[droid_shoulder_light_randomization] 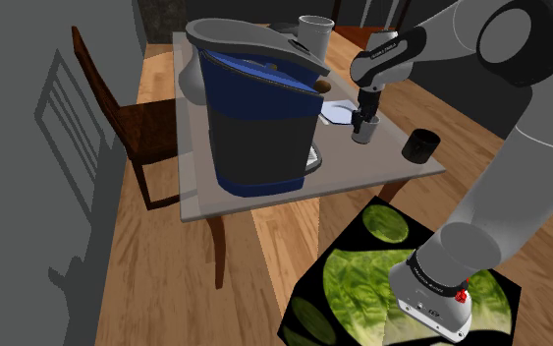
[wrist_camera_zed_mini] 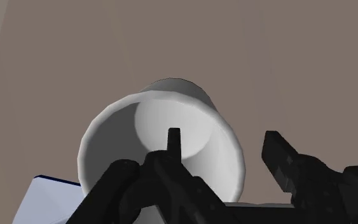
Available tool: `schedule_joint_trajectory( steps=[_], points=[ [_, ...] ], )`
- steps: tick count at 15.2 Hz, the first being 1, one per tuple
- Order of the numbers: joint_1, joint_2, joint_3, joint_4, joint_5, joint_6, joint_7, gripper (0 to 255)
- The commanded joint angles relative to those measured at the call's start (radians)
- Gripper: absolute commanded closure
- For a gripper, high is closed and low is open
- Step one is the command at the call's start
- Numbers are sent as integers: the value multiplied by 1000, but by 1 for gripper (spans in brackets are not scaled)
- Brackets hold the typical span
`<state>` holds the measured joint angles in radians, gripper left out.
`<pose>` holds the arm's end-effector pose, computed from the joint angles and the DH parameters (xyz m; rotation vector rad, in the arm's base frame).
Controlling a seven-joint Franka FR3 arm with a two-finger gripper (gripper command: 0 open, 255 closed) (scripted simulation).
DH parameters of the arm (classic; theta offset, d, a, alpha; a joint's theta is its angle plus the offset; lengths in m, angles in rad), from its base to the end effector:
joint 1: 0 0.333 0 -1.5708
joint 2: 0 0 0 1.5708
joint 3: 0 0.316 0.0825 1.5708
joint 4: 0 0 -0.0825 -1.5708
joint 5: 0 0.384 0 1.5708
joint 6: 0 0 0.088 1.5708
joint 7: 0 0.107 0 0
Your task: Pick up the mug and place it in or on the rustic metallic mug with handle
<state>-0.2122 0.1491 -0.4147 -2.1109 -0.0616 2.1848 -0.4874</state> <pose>0.4516 -0.3261 0.3465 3.0739 -0.1541 -0.1721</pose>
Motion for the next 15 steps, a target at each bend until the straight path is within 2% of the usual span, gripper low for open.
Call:
schedule_joint_trajectory(
  steps=[1,9,15],
  points=[
    [0,0,0,0,0,0,0,255],
    [0,0,0,0,0,0,0,255],
    [5,-44,-2,35,-17,-76,6,255]
  ],
)
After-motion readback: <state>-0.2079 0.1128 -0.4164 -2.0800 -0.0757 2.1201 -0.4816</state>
